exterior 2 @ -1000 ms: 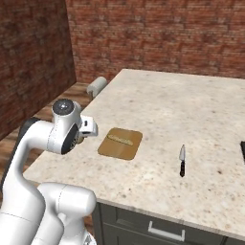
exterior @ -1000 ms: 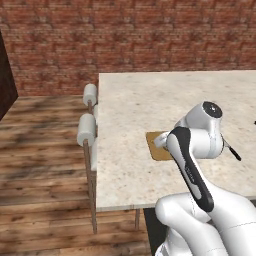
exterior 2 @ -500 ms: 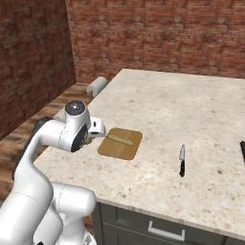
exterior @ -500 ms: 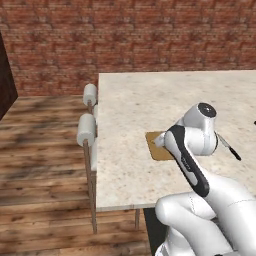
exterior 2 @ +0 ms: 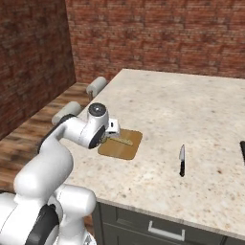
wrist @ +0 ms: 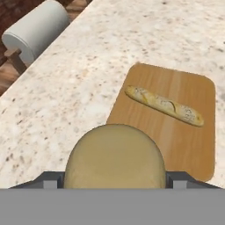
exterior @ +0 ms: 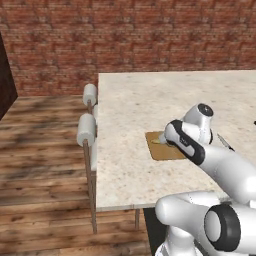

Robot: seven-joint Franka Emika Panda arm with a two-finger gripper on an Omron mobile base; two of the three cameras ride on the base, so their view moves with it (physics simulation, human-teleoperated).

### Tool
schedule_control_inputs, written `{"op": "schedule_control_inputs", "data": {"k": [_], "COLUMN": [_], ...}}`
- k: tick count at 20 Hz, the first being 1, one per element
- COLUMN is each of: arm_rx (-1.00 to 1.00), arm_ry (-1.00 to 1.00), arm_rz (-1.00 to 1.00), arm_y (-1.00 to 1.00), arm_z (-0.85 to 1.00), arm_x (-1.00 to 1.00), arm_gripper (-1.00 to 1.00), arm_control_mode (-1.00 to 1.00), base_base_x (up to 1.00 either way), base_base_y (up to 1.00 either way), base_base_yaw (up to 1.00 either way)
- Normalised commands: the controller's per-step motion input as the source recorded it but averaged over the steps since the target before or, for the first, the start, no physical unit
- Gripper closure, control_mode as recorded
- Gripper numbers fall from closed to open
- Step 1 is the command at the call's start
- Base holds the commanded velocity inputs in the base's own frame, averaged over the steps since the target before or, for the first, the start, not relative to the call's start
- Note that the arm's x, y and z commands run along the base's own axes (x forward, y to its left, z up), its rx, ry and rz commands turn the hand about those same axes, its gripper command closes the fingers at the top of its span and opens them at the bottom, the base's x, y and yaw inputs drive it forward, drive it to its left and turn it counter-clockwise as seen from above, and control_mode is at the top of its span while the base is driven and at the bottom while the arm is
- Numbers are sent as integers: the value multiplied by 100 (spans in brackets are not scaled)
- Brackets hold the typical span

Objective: Retrieve the sausage and cheese from the fridge and place them on the cutting board on the counter.

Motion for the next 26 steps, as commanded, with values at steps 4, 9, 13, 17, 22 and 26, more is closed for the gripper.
{"op": "schedule_control_inputs", "data": {"k": [4,9,13,17,22,26], "arm_rx": [0,0,0,0,0,0], "arm_ry": [0,0,0,0,0,0], "arm_rz": [3,2,2,1,0,0], "arm_y": [0,0,0,0,0,-2], "arm_z": [-63,-40,-17,-10,-9,-5], "arm_x": [4,1,9,23,22,26], "arm_gripper": [100,100,100,100,100,100], "arm_control_mode": [-100,-100,-100,-100,-100,-100], "base_base_x": [0,0,0,0,0,0], "base_base_y": [0,0,0,0,0,0], "base_base_yaw": [0,0,0,0,0,0]}}
